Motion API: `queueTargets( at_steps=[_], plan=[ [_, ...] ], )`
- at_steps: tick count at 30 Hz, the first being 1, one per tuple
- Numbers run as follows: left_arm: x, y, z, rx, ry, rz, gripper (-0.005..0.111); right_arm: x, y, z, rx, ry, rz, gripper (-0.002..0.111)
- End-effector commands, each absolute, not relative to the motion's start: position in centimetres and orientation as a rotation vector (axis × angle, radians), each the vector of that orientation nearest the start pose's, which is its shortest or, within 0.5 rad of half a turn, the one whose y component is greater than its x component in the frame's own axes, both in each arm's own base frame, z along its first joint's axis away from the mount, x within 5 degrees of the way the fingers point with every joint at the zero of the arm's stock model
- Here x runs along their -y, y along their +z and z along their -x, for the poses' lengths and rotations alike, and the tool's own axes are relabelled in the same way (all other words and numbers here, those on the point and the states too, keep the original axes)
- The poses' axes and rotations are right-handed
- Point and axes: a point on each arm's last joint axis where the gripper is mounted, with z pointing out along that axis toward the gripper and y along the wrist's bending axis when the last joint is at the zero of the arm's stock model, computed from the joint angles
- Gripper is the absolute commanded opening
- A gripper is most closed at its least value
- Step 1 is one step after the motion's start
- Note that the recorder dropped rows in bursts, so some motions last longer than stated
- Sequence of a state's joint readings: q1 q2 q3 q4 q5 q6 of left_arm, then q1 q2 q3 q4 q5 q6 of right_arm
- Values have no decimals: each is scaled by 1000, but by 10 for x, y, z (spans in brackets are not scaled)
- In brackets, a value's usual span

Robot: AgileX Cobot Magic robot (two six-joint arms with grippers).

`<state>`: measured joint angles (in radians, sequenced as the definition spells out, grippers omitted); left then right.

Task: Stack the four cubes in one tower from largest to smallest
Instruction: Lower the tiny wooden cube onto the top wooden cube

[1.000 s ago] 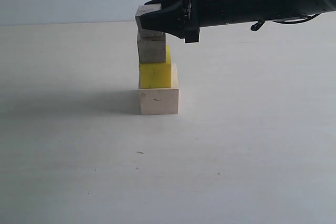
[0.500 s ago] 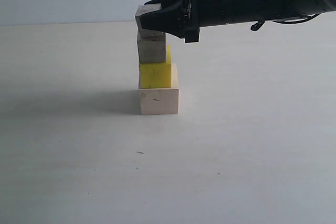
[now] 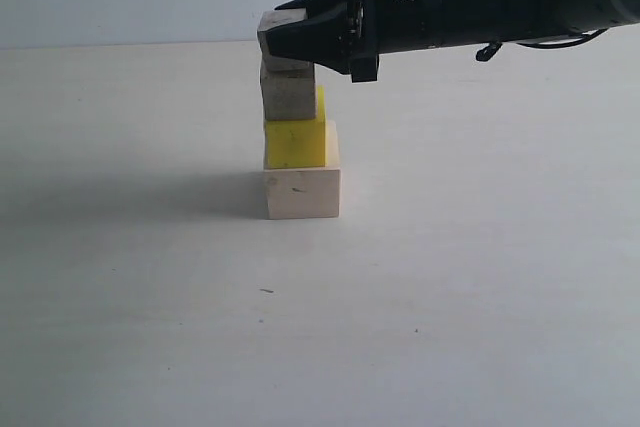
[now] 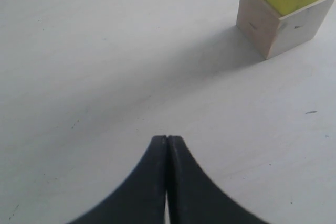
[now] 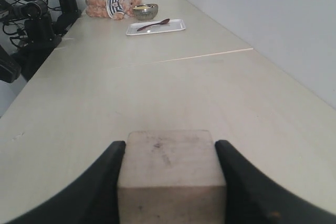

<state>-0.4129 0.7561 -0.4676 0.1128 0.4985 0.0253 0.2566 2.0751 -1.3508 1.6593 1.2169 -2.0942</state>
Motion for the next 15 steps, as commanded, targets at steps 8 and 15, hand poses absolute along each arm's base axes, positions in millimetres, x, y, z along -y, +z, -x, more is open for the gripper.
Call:
queueTargets(
  at_steps=[8,15],
  plan=[
    [53,259,-131,-2169,-89,-589,0,-188,210,-380,-1403,1141,1197,0],
    [53,259,-131,-2169,-89,-589,0,-187,207,-378,-1409,1133,1244,10]
  ],
)
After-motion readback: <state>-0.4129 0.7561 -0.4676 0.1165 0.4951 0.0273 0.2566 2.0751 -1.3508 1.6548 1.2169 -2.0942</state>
